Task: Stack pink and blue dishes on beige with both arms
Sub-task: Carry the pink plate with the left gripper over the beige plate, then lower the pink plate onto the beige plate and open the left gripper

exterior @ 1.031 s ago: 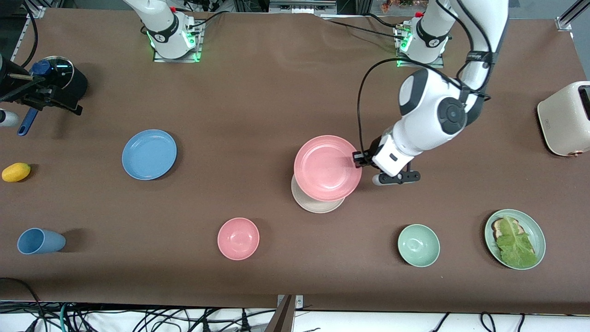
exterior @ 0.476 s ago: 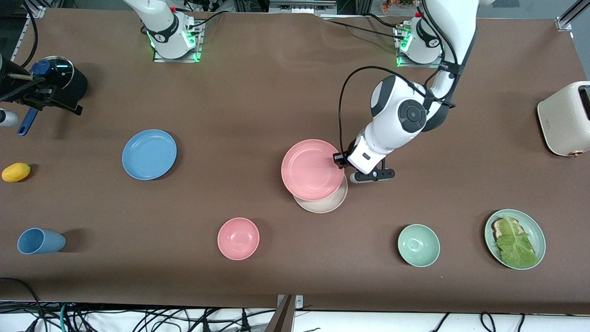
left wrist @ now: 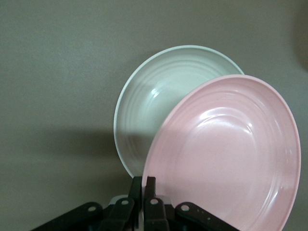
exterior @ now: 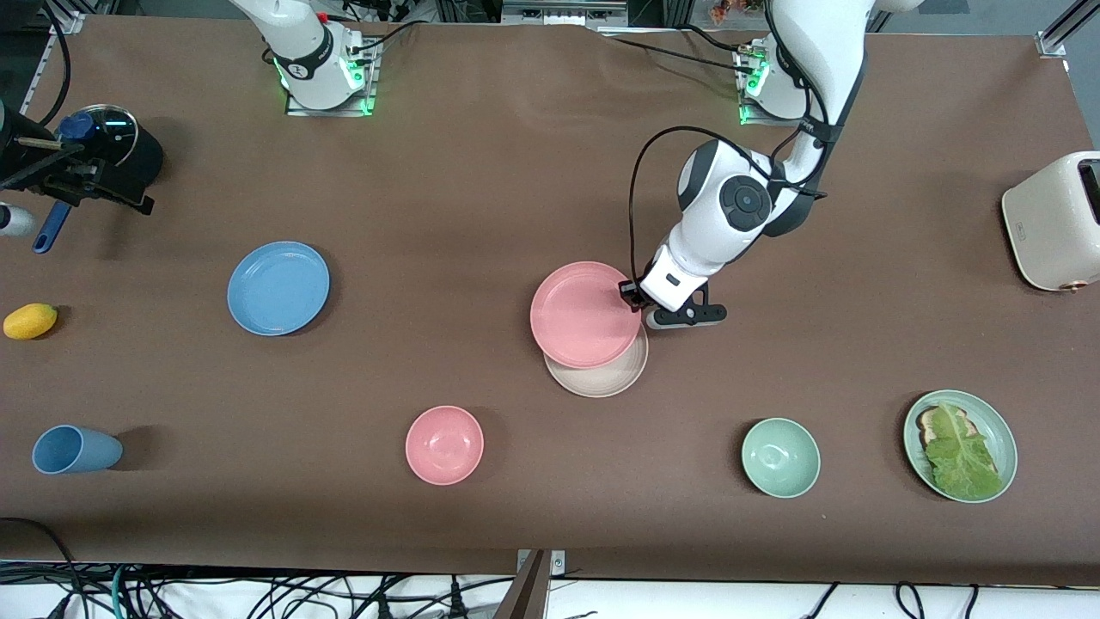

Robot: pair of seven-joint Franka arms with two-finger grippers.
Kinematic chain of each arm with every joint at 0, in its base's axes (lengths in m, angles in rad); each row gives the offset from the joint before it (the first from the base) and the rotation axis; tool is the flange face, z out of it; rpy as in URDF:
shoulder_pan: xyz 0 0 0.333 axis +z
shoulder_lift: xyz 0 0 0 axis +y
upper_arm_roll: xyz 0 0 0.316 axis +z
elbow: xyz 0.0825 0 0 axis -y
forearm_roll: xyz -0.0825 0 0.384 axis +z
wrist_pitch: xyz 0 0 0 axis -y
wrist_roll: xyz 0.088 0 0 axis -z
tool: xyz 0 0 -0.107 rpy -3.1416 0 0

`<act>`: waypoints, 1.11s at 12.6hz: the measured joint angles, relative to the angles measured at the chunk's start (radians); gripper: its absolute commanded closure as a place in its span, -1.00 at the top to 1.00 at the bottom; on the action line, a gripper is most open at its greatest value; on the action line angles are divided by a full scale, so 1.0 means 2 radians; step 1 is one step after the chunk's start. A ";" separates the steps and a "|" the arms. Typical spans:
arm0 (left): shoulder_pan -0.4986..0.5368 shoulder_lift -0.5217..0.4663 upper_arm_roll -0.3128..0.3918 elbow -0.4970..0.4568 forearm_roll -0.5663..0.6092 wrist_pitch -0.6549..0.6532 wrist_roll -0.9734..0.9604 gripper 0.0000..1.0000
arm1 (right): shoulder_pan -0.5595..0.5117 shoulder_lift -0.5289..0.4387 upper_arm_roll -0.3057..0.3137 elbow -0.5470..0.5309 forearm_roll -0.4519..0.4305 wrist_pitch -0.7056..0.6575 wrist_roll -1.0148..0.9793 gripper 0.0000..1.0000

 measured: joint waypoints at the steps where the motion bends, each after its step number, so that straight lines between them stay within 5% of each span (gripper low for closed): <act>1: 0.000 0.001 0.000 -0.004 0.000 0.008 0.000 -1.00 | 0.000 0.000 0.000 0.000 0.000 0.000 0.000 1.00; 14: 0.002 0.045 0.010 0.002 0.000 0.072 0.000 -1.00 | 0.000 0.000 0.000 0.000 0.000 0.000 0.000 1.00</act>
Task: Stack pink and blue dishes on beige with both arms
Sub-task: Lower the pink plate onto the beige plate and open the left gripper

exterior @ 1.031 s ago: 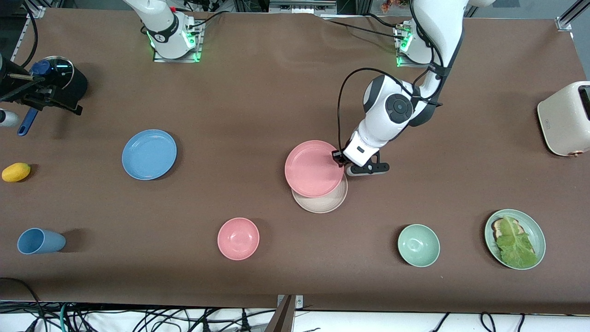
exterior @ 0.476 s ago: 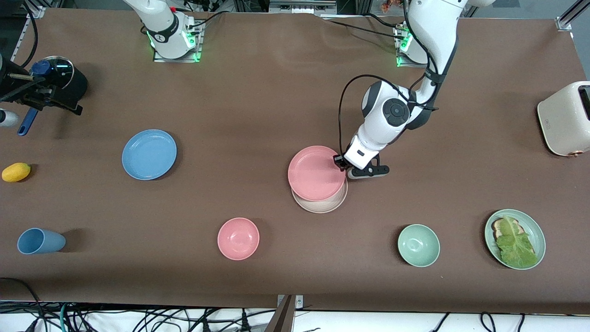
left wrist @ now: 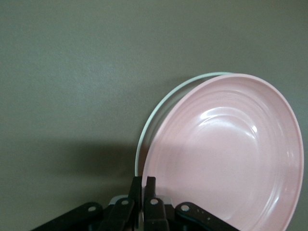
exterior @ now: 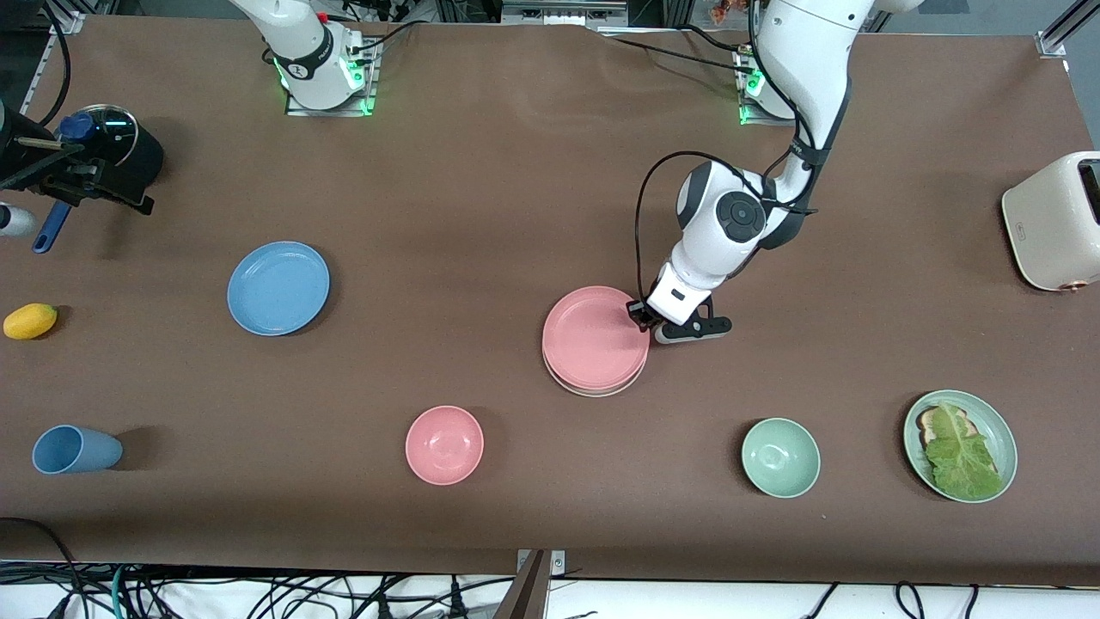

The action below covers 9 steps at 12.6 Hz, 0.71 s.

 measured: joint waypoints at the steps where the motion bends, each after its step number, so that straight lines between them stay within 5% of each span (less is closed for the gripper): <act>1: 0.001 0.000 0.002 0.002 0.000 0.000 0.000 -1.00 | 0.000 0.000 0.000 0.000 0.000 0.000 0.000 1.00; 9: 0.005 0.001 0.006 0.016 0.000 0.000 0.000 -1.00 | 0.000 0.000 0.000 0.000 0.000 0.000 0.000 1.00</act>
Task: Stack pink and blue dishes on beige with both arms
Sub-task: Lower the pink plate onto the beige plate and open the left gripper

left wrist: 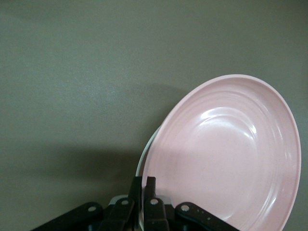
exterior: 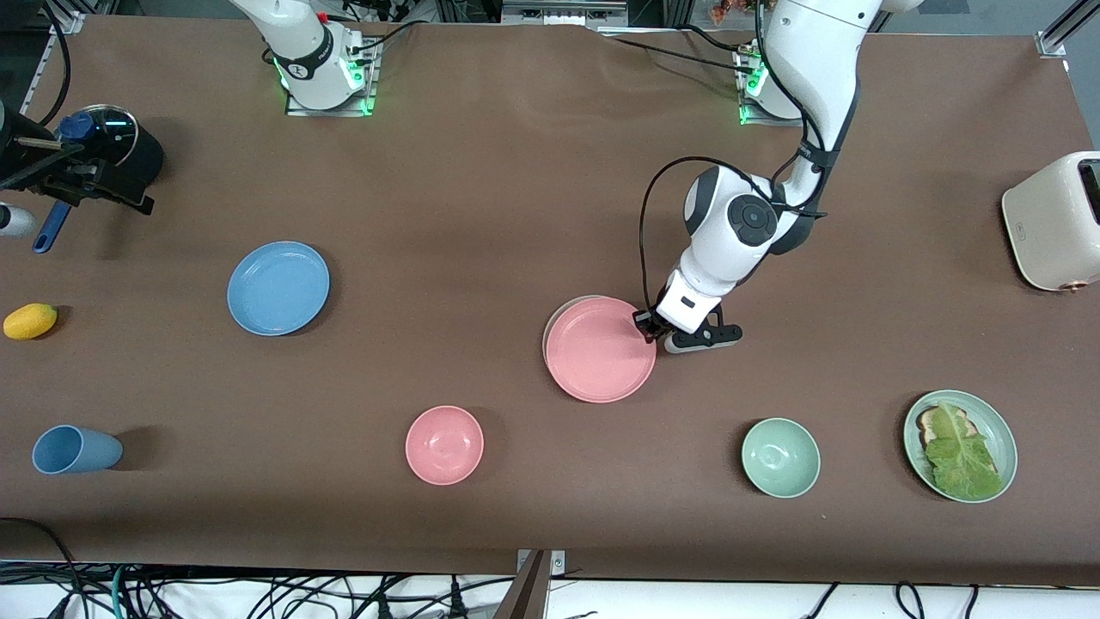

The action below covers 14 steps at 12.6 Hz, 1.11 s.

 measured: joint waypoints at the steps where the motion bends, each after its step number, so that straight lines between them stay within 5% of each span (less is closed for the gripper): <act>1: 0.000 0.001 0.000 0.000 0.000 0.000 0.000 -1.00 | 0.000 0.000 0.000 0.000 0.000 0.000 0.000 1.00; 4: 0.000 0.002 0.000 0.000 0.000 0.000 0.000 -0.72 | 0.000 0.000 0.000 0.000 0.000 0.000 0.000 1.00; 7: 0.000 0.002 0.000 0.000 0.000 0.000 0.000 -0.11 | 0.000 0.000 0.001 0.000 0.000 0.000 0.000 1.00; 14: 0.010 -0.003 0.007 0.009 0.000 -0.015 0.039 0.43 | 0.001 0.000 0.002 0.000 0.000 0.000 0.000 1.00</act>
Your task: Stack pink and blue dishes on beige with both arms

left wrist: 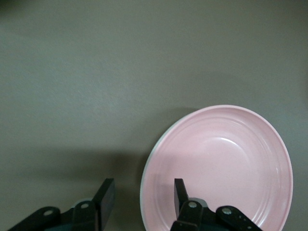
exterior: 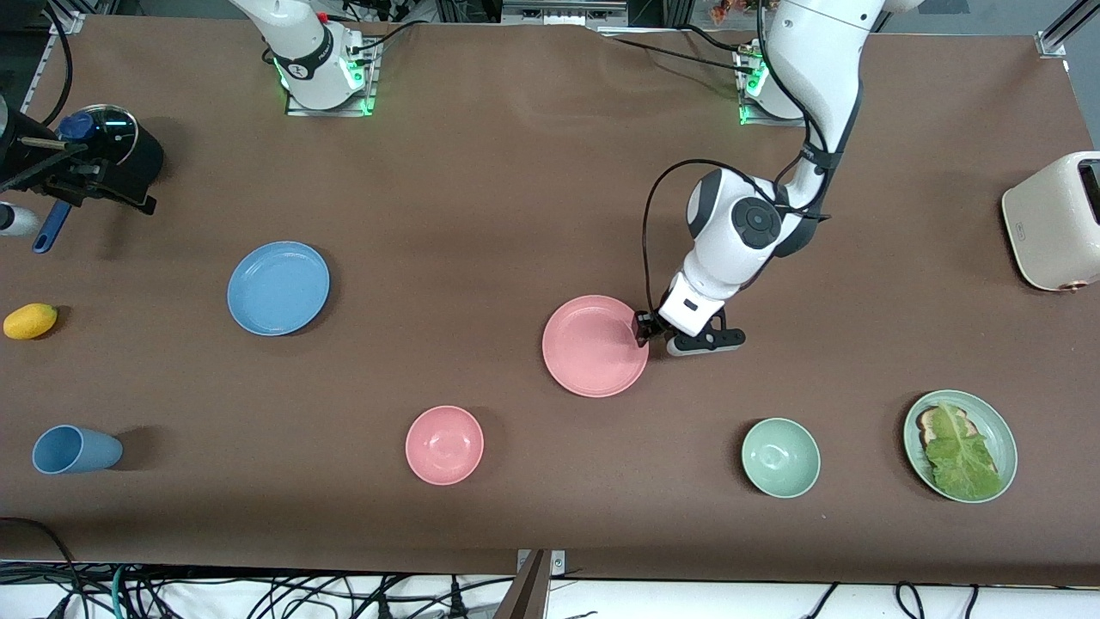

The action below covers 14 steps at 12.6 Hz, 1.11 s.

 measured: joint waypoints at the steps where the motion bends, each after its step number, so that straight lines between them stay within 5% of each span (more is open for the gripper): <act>1: 0.008 -0.006 0.005 0.003 0.000 -0.017 0.021 0.50 | 0.000 0.000 0.000 0.000 0.000 0.000 0.000 1.00; 8: 0.039 -0.062 0.115 0.065 0.000 -0.248 0.211 0.98 | 0.000 0.000 -0.001 0.000 0.000 -0.001 0.000 1.00; 14: 0.142 -0.071 0.129 0.133 0.022 -0.364 0.348 0.99 | -0.009 0.018 -0.008 -0.004 0.000 0.002 0.002 1.00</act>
